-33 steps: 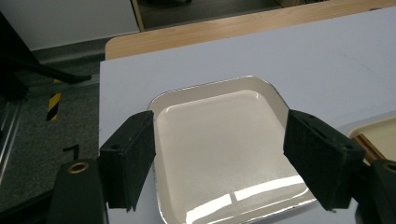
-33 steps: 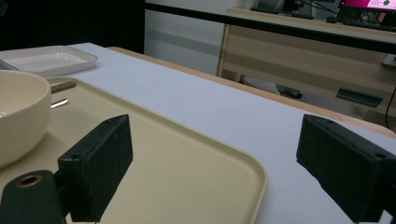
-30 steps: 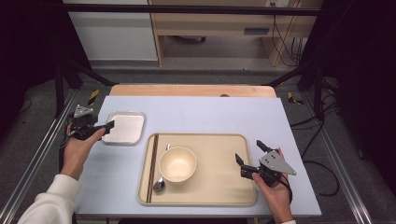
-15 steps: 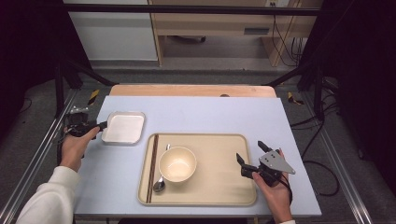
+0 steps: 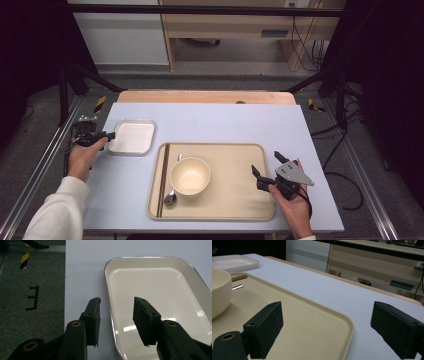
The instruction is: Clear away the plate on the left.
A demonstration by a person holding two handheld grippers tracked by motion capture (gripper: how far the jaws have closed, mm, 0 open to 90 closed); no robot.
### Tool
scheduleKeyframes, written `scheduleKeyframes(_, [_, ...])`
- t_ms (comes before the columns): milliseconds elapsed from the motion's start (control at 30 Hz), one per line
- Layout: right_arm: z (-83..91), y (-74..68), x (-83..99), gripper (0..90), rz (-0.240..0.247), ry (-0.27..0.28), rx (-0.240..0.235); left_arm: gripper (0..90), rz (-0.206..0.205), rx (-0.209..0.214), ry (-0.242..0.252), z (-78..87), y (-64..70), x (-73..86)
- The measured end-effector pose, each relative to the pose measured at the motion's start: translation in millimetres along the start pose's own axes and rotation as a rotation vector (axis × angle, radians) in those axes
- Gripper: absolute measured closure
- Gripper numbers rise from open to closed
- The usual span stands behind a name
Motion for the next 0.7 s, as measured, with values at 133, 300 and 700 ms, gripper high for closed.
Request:
scheduleKeyframes(133, [0.2,-0.5,0.2,11.2,0.005,-0.009,-0.003,59.8,0.003,0.009,-0.020,-4.4,0.6,1.3])
scheduleKeyframes(300, [0.0,-1.0,0.0,11.4,0.011,-0.010,-0.008,63.8,0.027,0.020,-0.040,-10.1,-1.2,3.6])
scheduleKeyframes(700, [-0.8,-1.1,0.7,11.5,0.014,-0.017,-0.012,69.5,0.061,0.018,-0.050,-17.9,-5.1,11.7])
Point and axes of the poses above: each handheld gripper's, and its own axes: z roughly backward along the jaws, x roughly out of its underside, y roughly to its right, the point moved 1 cm from there along -z, roughly forward along the jaws, and after that the axes turned 7 degrees about y, right-handed, at the moved point
